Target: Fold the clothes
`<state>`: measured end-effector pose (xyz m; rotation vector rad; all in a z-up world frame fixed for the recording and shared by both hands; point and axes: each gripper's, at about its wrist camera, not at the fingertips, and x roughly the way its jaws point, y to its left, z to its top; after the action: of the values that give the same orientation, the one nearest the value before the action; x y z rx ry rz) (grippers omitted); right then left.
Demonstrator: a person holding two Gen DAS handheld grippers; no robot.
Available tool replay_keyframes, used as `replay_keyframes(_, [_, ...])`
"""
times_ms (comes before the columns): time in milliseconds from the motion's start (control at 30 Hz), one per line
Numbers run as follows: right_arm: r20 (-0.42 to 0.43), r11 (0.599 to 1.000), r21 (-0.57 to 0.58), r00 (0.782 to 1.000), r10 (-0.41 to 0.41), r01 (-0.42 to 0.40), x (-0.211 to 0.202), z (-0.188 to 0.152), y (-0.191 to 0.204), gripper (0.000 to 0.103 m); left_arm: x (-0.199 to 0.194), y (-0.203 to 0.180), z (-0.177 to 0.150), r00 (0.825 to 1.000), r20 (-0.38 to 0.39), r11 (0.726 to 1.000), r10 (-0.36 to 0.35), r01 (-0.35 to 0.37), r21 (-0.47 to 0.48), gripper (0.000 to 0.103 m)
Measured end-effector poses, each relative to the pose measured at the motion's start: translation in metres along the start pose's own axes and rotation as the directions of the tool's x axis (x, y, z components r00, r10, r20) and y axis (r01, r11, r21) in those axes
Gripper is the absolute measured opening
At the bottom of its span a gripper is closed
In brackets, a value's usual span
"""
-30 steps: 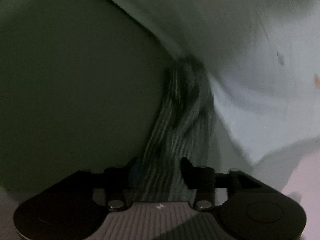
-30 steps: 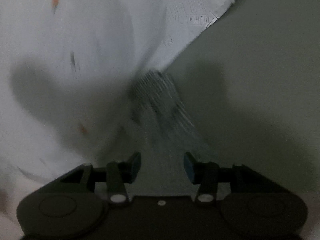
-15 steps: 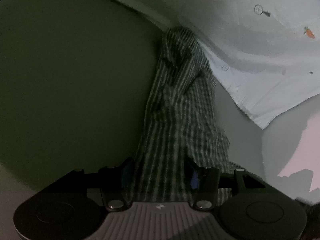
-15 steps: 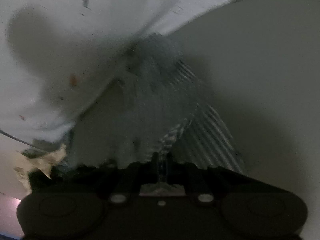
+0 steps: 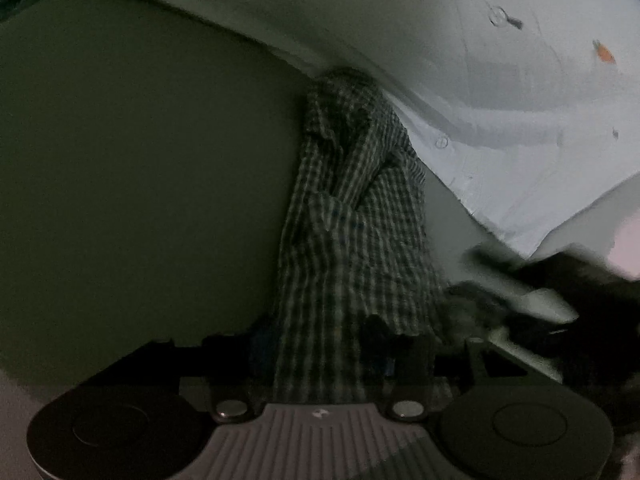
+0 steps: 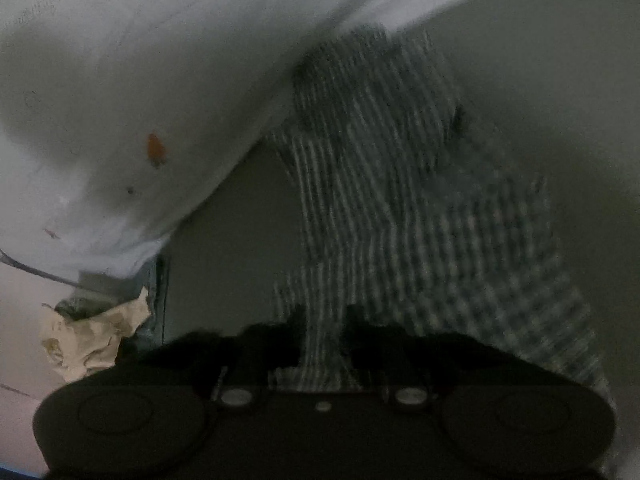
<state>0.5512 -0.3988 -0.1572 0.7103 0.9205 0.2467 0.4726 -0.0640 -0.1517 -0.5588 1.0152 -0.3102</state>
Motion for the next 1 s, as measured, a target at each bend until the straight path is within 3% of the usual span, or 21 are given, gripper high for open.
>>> replay_keyframes(67, [0.127,0.990,-0.128,0.991,-0.040,0.057,-0.031,-0.001,0.005,0.064,0.011,-0.004,0.002,1.000,-0.007,0.999,0.012,-0.012,0.035,0.052])
replay_keyframes(133, [0.169,0.955,-0.251,0.978,-0.120,0.161,-0.044,-0.001,0.003,0.071,0.021,-0.006,0.004,1.000,-0.006,0.999,0.013,-0.012,0.030,0.050])
replay_keyframes(200, [0.160,0.923,-0.287,0.963,-0.216,0.254,-0.043,-0.002,-0.011,0.070,0.029,-0.009,0.005,0.999,0.009,0.999,0.033,-0.033,0.023,0.017])
replay_keyframes(233, [0.142,0.919,-0.279,0.958,-0.248,0.280,-0.042,-0.004,-0.021,0.068,0.031,-0.012,0.005,0.999,0.011,0.998,0.044,-0.044,0.037,0.006])
replay_keyframes(300, [0.092,0.931,-0.240,0.961,-0.262,0.276,-0.040,-0.012,-0.038,0.065,0.028,-0.022,0.003,0.993,0.083,0.993,0.078,-0.085,0.077,0.002])
replay_keyframes(367, [0.057,0.945,-0.196,0.965,-0.256,0.262,-0.039,-0.021,-0.050,0.065,0.022,-0.028,0.005,0.991,0.112,0.992,0.071,-0.082,0.099,0.001])
replay_keyframes(567, [0.076,0.959,-0.126,0.966,-0.246,0.254,-0.018,-0.025,-0.067,0.070,0.020,-0.028,0.022,0.991,0.129,0.995,0.048,-0.059,0.083,0.001])
replay_keyframes(600, [0.082,0.960,-0.118,0.966,-0.246,0.255,-0.012,-0.022,-0.068,0.066,0.022,-0.028,0.024,0.991,0.127,0.995,0.052,-0.063,0.081,0.001])
replay_keyframes(667, [0.051,0.974,-0.068,0.976,-0.211,0.214,0.000,-0.014,-0.074,0.036,0.025,-0.029,0.024,0.989,0.131,0.996,0.062,-0.070,0.059,0.001])
replay_keyframes(700, [0.049,0.979,-0.048,0.980,-0.195,0.198,0.004,-0.012,-0.074,0.007,0.025,-0.030,0.024,0.989,0.134,0.996,0.062,-0.069,0.050,0.001])
replay_keyframes(733, [0.051,0.983,-0.030,0.982,-0.181,0.182,0.008,-0.011,-0.073,0.000,0.023,-0.032,0.024,0.988,0.144,0.996,0.062,-0.069,0.048,0.001])
replay_keyframes(1000, [0.227,0.973,-0.119,0.960,-0.166,0.197,-0.027,0.013,-0.041,0.000,-0.009,-0.051,0.040,0.959,0.282,0.996,0.021,-0.044,0.074,0.001])
